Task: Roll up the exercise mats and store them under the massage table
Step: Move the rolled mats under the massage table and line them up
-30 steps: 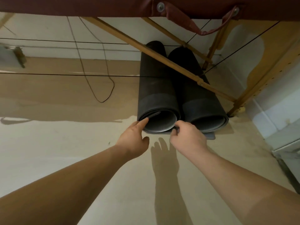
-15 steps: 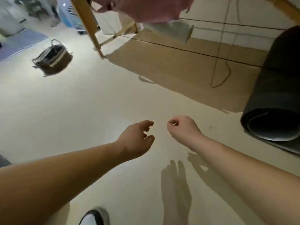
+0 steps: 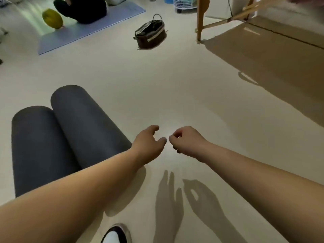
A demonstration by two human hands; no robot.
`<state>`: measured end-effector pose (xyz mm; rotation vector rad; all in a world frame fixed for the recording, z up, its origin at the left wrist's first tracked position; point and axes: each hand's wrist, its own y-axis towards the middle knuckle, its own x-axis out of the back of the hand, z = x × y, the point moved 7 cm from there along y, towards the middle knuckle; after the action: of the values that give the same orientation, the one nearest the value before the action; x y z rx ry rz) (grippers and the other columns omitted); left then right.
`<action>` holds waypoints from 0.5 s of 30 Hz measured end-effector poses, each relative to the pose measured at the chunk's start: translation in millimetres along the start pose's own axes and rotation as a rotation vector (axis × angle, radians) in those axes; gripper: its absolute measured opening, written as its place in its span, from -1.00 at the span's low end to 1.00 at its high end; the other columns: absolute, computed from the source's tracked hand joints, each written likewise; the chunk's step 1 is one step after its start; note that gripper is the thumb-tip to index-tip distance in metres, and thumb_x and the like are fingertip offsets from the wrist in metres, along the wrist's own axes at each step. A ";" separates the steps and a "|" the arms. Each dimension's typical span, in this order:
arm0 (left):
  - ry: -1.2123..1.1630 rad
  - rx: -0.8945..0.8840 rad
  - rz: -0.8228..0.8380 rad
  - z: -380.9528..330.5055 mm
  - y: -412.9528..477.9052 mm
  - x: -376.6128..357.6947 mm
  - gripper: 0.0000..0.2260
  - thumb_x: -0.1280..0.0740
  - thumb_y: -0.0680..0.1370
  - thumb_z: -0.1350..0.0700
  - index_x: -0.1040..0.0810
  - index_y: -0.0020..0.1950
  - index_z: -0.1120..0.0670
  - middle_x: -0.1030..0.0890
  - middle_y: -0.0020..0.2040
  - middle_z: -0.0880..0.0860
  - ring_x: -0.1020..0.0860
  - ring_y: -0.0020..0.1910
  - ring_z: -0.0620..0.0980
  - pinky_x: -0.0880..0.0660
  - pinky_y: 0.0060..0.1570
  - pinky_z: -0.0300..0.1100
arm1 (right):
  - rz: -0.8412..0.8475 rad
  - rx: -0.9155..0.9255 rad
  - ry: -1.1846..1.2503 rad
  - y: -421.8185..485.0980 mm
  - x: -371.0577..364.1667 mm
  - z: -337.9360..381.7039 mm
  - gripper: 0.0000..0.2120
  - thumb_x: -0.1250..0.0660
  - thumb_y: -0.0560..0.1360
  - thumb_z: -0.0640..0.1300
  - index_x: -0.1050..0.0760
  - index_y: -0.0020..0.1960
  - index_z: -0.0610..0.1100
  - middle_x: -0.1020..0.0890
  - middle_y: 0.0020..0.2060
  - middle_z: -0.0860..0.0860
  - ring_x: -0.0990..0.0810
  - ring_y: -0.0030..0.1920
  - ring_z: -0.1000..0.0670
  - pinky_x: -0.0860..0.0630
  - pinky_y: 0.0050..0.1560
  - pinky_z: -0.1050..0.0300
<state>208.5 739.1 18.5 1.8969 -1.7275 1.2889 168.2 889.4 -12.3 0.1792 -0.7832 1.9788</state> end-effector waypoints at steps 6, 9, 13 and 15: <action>0.081 0.338 -0.354 113.7 30.0 113.2 -0.39 -0.29 0.65 0.03 -0.18 0.67 0.06 -0.10 0.67 0.13 -0.14 0.61 0.23 -0.32 0.51 0.19 | 0.171 0.039 -0.109 48.9 -90.2 74.6 -0.43 -0.35 0.59 0.13 -0.50 0.42 -0.25 -0.58 0.03 -0.13 -0.55 -0.05 -0.11 -0.47 -0.03 0.00; -0.066 0.645 -0.365 178.3 32.1 128.1 -0.30 -0.31 0.55 -0.03 -0.13 0.62 0.09 -0.09 0.63 0.22 -0.24 0.51 0.33 -0.41 0.39 0.25 | 0.250 0.003 0.019 66.5 -138.9 81.1 -0.16 -0.44 0.50 0.32 -0.29 0.62 -0.06 -0.41 0.54 -0.02 -0.46 0.46 -0.12 -0.47 0.39 -0.05; -0.262 0.817 -0.351 218.6 26.5 121.2 0.01 -0.33 0.35 -0.34 -0.08 0.66 0.11 -0.24 0.54 0.20 -0.31 0.44 0.29 -0.41 0.36 0.22 | 0.297 -0.078 0.193 75.3 -188.3 60.5 -0.13 -0.56 0.35 0.37 -0.40 0.50 -0.01 -0.56 0.35 0.09 -0.62 0.20 0.04 -0.60 0.15 0.11; -0.218 0.802 -0.360 222.9 26.7 125.1 0.02 -0.34 0.35 -0.42 -0.16 0.64 0.13 -0.27 0.52 0.18 -0.28 0.46 0.26 -0.38 0.35 0.17 | 0.243 -0.107 0.269 79.8 -189.6 49.2 -0.16 -0.58 0.28 0.43 -0.48 0.40 0.01 -0.64 0.23 0.09 -0.66 0.12 0.05 -0.61 0.04 0.13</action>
<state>265.0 492.1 -24.6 2.6927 -0.8984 1.8319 192.0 694.6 -91.2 -0.2527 -0.7593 2.1237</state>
